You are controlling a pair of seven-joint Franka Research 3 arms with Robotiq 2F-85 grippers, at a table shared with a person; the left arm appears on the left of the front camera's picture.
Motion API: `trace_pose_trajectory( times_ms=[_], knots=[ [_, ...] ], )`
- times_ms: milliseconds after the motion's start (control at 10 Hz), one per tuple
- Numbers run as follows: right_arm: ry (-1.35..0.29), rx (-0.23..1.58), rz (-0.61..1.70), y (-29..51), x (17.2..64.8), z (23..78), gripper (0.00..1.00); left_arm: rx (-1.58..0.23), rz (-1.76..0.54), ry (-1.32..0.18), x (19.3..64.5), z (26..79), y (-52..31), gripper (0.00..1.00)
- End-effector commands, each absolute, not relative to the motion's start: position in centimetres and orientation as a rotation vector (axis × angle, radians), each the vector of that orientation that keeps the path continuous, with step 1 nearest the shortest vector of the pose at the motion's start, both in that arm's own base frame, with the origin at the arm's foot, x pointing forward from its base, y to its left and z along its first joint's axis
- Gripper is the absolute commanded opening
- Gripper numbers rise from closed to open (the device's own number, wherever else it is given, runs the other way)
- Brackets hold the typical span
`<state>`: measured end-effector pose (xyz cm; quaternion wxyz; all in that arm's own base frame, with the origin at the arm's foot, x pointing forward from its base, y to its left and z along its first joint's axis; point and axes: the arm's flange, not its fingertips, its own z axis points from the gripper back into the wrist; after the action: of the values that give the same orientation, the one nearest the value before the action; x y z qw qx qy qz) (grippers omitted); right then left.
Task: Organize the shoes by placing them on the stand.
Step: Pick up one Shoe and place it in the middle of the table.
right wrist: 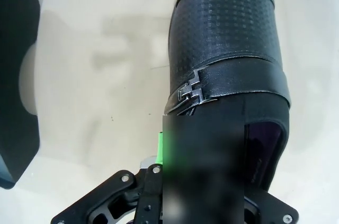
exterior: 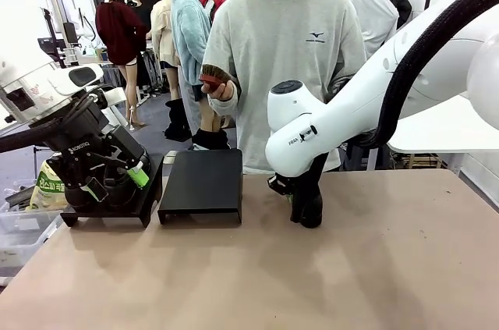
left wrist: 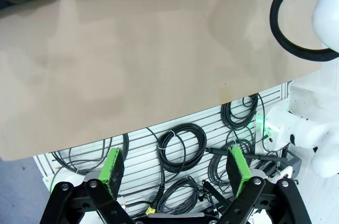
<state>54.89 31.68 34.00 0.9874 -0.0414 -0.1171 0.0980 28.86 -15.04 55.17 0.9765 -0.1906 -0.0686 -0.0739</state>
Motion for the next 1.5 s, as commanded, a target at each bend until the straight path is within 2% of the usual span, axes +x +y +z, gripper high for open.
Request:
trace_pose_trajectory(
  times_ms=[0,1400],
  knots=[
    [-0.222,-0.101,0.165,32.2,55.5,33.4,0.0,-0.402,-0.153,-0.139,29.0,55.3,-15.2,1.0],
    [-0.213,-0.084,0.174,31.7,54.7,34.2,0.0,-0.402,-0.153,-0.139,29.0,55.3,-15.2,1.0]
  ],
)
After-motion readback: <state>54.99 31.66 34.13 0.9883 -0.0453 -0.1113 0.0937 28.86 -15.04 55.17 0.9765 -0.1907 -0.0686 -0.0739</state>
